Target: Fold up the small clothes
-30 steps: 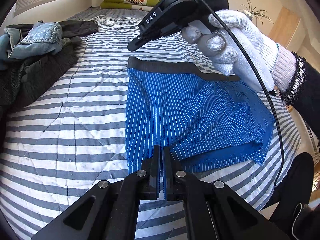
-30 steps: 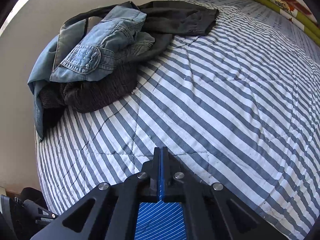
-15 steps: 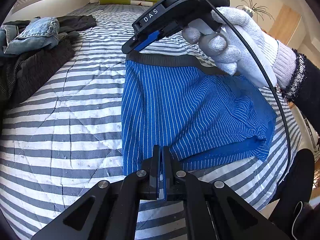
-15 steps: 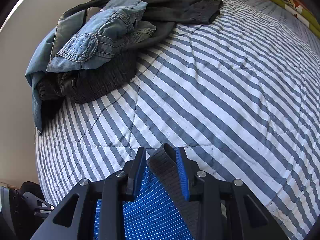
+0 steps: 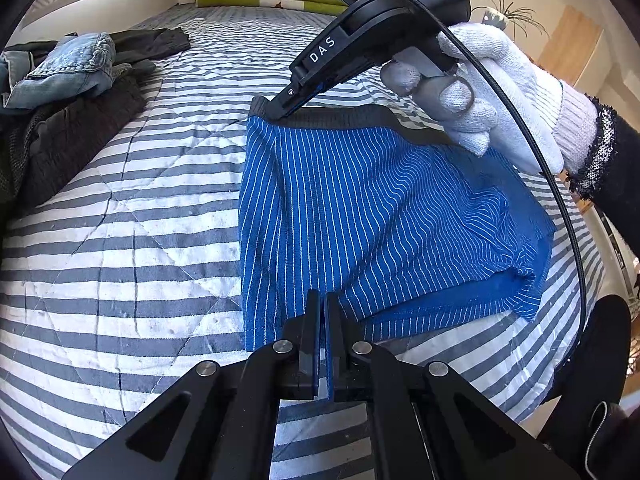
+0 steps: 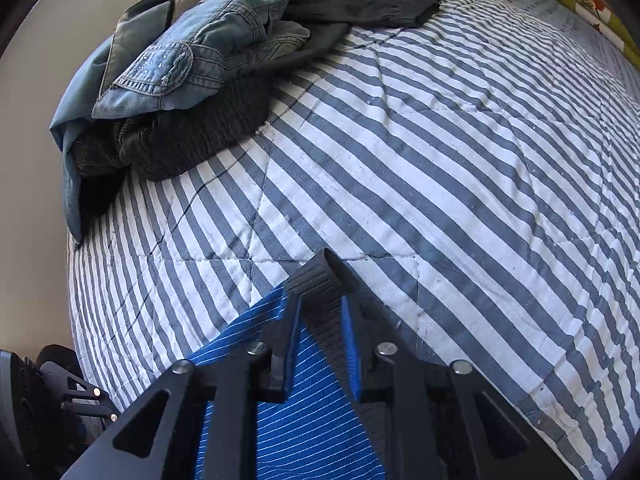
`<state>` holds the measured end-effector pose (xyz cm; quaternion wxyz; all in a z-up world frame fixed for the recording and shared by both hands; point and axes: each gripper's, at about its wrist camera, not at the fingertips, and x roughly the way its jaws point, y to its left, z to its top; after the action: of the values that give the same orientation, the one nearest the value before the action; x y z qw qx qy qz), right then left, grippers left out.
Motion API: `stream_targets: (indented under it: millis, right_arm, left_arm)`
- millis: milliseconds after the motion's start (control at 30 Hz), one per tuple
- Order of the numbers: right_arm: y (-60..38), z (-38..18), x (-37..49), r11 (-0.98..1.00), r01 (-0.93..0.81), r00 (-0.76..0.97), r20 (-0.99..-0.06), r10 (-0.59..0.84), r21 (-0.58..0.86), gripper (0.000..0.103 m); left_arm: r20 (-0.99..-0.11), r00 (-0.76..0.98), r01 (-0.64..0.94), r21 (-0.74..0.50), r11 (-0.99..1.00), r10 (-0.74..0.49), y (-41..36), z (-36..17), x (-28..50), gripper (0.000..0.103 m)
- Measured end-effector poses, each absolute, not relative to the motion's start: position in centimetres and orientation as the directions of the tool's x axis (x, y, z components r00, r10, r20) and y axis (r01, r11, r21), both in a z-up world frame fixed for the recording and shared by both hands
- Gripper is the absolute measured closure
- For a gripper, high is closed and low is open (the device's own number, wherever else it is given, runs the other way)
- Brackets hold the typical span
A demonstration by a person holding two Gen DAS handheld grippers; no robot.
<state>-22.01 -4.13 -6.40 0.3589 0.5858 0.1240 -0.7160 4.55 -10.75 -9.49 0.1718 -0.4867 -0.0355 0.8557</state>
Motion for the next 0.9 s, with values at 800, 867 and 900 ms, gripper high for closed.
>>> stream_targets:
  millis: [800, 867, 900]
  right_arm:
    - [-5.7, -5.6, -23.3, -0.732, 0.639, -0.100, -0.918, -0.384, 0.237, 0.089]
    - [-5.6, -5.8, -23.5, -0.727, 0.635, -0.075, -0.917, -0.393, 0.260, 0.086]
    - [-5.5, -5.9, -23.4, -0.723, 0.636, -0.062, -0.915, -0.399, 0.271, 0.085]
  left_arm:
    - [-0.821, -0.463, -0.258, -0.236, -0.937, 0.334, -11.3, -9.6, 5.0, 0.102]
    - [-0.822, -0.461, -0.258, -0.237, -0.937, 0.335, -11.4, -9.6, 5.1, 0.102]
    - [-0.822, -0.461, -0.257, -0.237, -0.937, 0.335, -11.4, -9.6, 5.0, 0.102]
